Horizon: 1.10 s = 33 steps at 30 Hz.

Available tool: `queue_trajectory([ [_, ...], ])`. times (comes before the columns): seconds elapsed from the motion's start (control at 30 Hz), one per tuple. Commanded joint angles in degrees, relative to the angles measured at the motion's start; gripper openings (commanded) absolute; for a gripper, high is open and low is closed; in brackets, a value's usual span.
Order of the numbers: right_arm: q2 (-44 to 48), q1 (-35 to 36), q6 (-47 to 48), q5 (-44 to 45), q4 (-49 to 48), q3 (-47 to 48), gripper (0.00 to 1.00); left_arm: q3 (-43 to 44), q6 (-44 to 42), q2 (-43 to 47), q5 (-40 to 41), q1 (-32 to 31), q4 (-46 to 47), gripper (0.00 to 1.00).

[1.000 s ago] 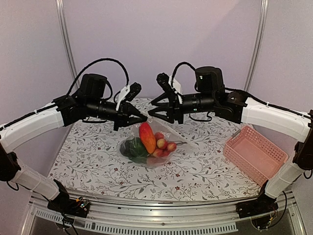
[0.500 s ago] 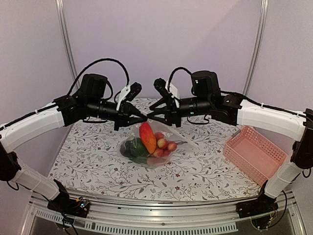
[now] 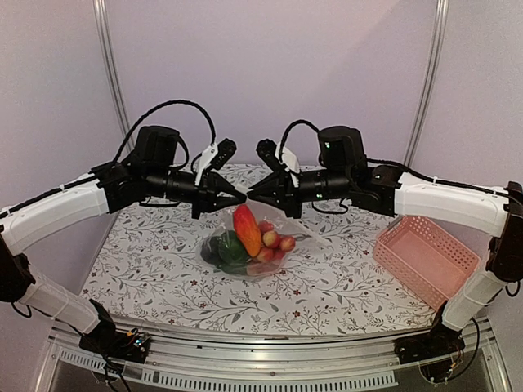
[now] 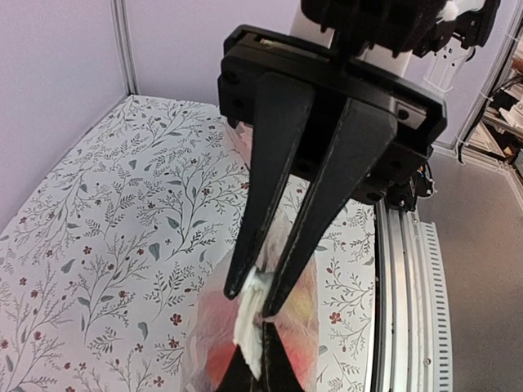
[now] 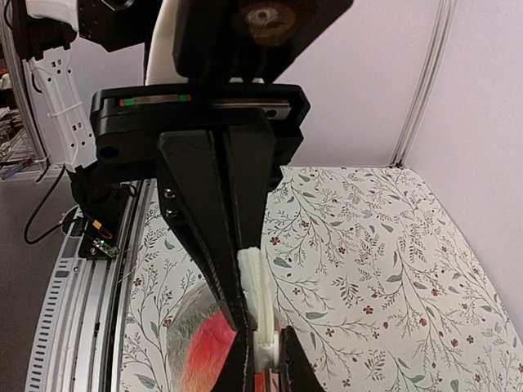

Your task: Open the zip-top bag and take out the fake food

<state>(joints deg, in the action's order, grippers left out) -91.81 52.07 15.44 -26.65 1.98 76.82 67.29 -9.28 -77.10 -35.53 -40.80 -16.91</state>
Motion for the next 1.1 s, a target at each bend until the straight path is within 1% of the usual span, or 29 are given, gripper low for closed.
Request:
queue_trajectory([
  [0.0, 2.0, 0.1, -0.3, 2.9, 1.9, -3.8, 0.0, -1.0, 1.5, 3.0, -0.9, 1.3, 5.9, 0.0],
  [0.3, 6.7, 0.1, -2.4, 4.7, 2.4, -11.1, 0.0, -2.8, 2.9, 4.8, -1.5, 4.4, 8.1, 0.0],
  [0.77, 17.7, -1.4, -6.2, 8.1, 4.5, -25.9, 0.0, -4.0, 4.6, 6.4, -4.0, 9.4, 10.1, 0.0],
  [1.07, 20.5, -2.0, -7.4, 8.7, 5.9, -30.1, 0.0, -4.9, 5.1, 6.9, -5.4, 12.4, 11.1, 0.0],
])
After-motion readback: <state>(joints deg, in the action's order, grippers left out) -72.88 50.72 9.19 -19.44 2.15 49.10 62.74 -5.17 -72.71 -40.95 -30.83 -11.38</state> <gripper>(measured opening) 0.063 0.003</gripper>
